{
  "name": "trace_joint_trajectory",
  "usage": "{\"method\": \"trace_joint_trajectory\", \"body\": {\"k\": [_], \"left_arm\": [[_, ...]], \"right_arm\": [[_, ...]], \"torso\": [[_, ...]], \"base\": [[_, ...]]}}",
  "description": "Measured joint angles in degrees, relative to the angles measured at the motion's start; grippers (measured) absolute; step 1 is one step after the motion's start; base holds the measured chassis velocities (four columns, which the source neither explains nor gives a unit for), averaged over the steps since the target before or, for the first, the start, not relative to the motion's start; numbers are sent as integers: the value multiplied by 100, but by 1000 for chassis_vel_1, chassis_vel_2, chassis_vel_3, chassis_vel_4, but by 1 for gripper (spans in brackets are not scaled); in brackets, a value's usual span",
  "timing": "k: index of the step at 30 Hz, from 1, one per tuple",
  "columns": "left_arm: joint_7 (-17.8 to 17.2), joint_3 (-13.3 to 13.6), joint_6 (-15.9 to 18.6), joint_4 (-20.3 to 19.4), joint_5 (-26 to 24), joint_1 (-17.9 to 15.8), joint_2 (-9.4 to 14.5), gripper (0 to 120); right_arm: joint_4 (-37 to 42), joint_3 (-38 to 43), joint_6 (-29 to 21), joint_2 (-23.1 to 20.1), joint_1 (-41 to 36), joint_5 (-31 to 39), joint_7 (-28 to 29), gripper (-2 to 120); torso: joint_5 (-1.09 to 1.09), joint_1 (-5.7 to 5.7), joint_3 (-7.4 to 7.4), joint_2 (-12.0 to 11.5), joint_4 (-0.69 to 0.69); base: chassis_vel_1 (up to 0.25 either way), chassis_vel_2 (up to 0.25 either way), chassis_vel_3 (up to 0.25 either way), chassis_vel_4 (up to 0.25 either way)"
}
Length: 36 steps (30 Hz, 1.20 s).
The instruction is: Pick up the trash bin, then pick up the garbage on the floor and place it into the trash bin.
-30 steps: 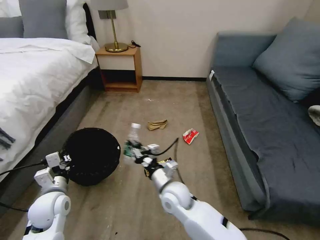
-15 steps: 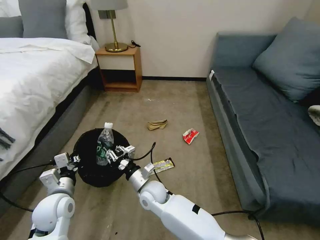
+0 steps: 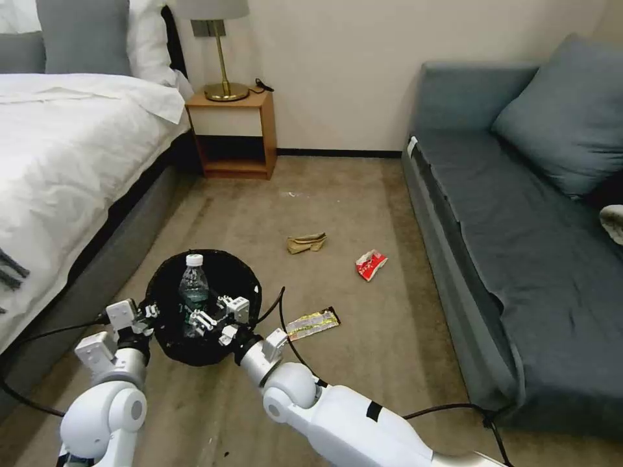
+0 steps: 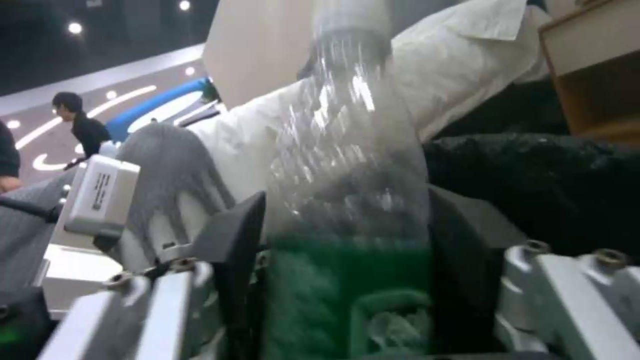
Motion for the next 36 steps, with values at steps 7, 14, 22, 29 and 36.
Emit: {"method": "trace_joint_trajectory", "body": {"k": [7, 14, 22, 29, 36], "left_arm": [[-12, -5, 66, -37, 7, 10, -22, 6], [-16, -107, 69, 2, 28, -29, 52, 6], [-38, -242, -53, 376, 786, -213, 241, 6], [-17, -300, -187, 677, 982, -246, 401, 6], [5, -314, -210, 728, 962, -228, 422, 6]], "right_arm": [[134, 147, -183, -83, -157, -18, -15, 90], [410, 590, -264, -112, -290, -246, -35, 100], [792, 1919, -108, -435, -1164, -2086, 188, 100], [1005, 2939, 215, -809, -1949, -2538, 145, 100], [1040, 3106, 258, -874, -2222, -2433, 77, 100]], "torso": [[0, 0, 0, 0, 0], [1, 0, 0, 0, 1], [1, 0, 0, 0, 0], [1, 0, 0, 0, -1], [0, 0, 0, 0, -1]], "base": [[0, 0, 0, 0], [0, 0, 0, 0], [0, 0, 0, 0], [0, 0, 0, 0], [0, 0, 0, 0]]}}
